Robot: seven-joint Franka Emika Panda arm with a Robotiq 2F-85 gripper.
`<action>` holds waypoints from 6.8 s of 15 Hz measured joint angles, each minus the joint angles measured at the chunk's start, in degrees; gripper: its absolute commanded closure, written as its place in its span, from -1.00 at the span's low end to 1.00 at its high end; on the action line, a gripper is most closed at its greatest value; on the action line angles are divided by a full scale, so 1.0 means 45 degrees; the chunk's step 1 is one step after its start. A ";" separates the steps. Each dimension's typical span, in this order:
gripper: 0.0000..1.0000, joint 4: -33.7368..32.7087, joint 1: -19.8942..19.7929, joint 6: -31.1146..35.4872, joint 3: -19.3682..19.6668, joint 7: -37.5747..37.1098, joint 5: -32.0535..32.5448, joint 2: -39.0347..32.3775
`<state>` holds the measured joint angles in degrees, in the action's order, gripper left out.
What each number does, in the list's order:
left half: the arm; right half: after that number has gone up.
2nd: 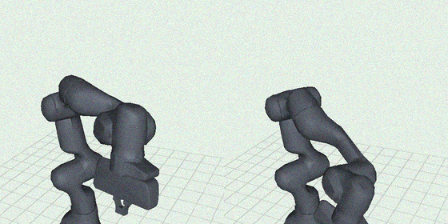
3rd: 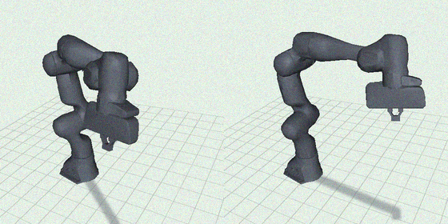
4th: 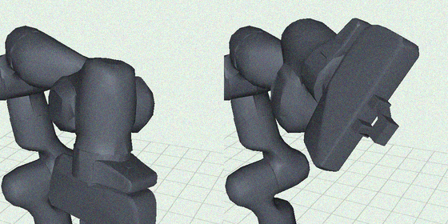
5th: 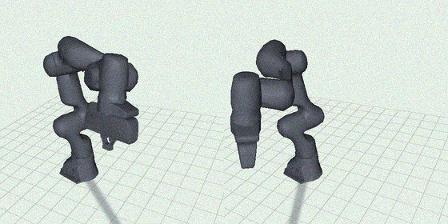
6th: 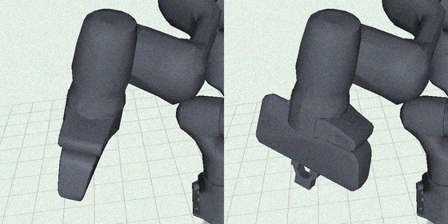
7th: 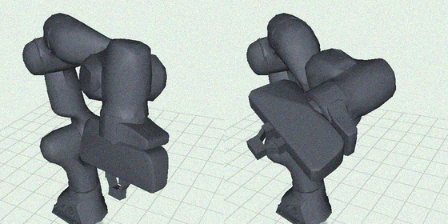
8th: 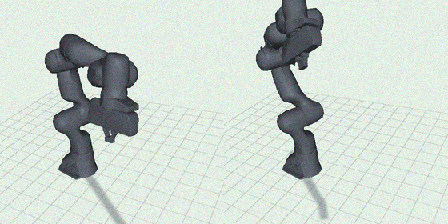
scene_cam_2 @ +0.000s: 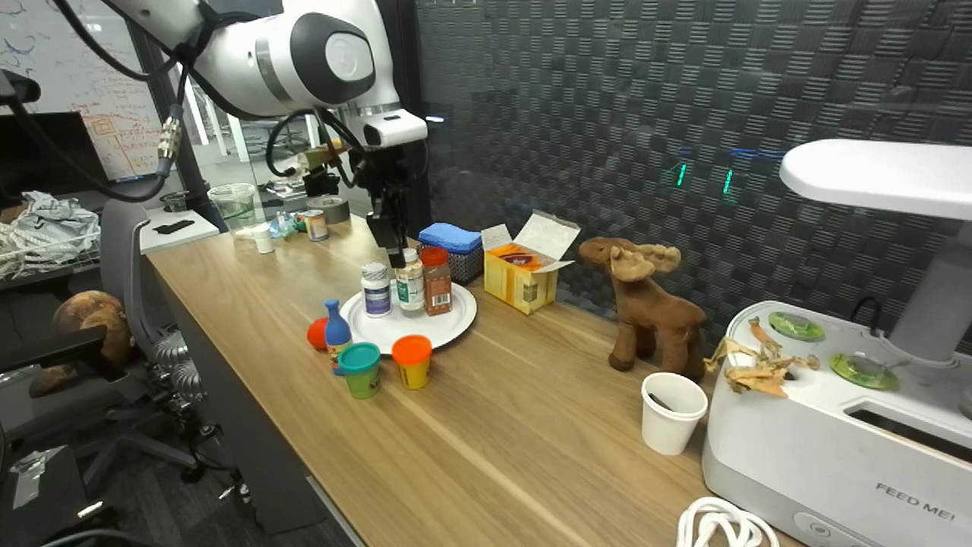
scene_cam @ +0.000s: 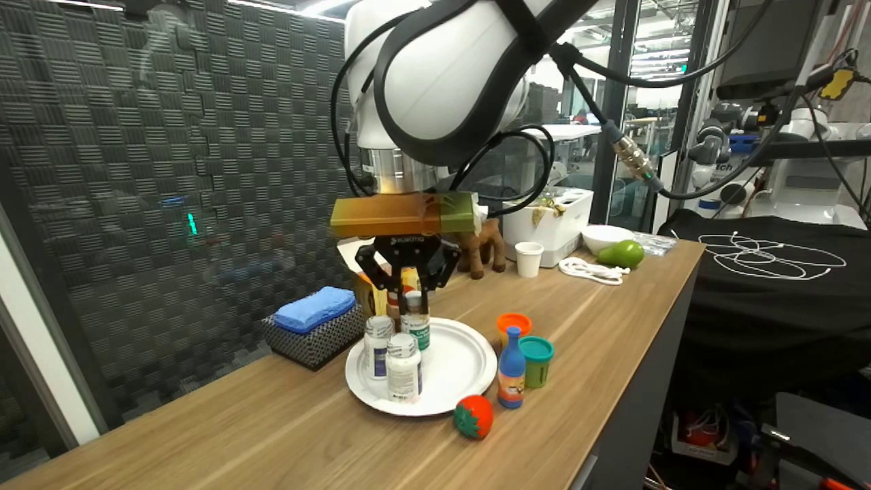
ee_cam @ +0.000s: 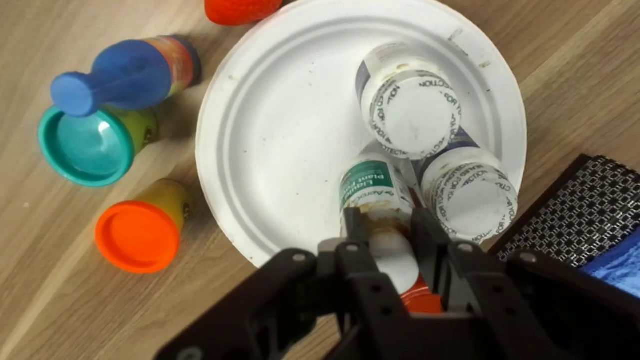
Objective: Gather all the objects surrounding the white plate and arrange them on the plate
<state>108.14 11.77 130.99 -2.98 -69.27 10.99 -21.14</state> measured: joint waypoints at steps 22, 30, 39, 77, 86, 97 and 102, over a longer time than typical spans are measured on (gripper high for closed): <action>-1.00 -0.0462 -0.0020 0.0507 0.0245 0.0887 -0.0601 -0.0505; -1.00 0.1387 -0.0168 0.0626 0.0427 0.1449 -0.0586 0.1040; -1.00 0.4509 -0.1535 0.2157 0.0921 0.2570 -0.0810 0.2569; 0.43 0.2236 -0.0991 0.0618 0.1529 -0.2690 0.0126 0.1769; 0.43 -0.0173 -0.1243 0.0746 0.1036 -0.2661 -0.3909 -0.1079; -0.57 -0.1139 -0.1202 0.0816 0.0952 -0.3035 -0.5018 -0.2029; -1.00 -0.1174 -0.0992 0.0792 0.1012 -0.3146 -0.4718 -0.2054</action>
<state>102.86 7.31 134.55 1.58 -83.42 -10.24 -30.38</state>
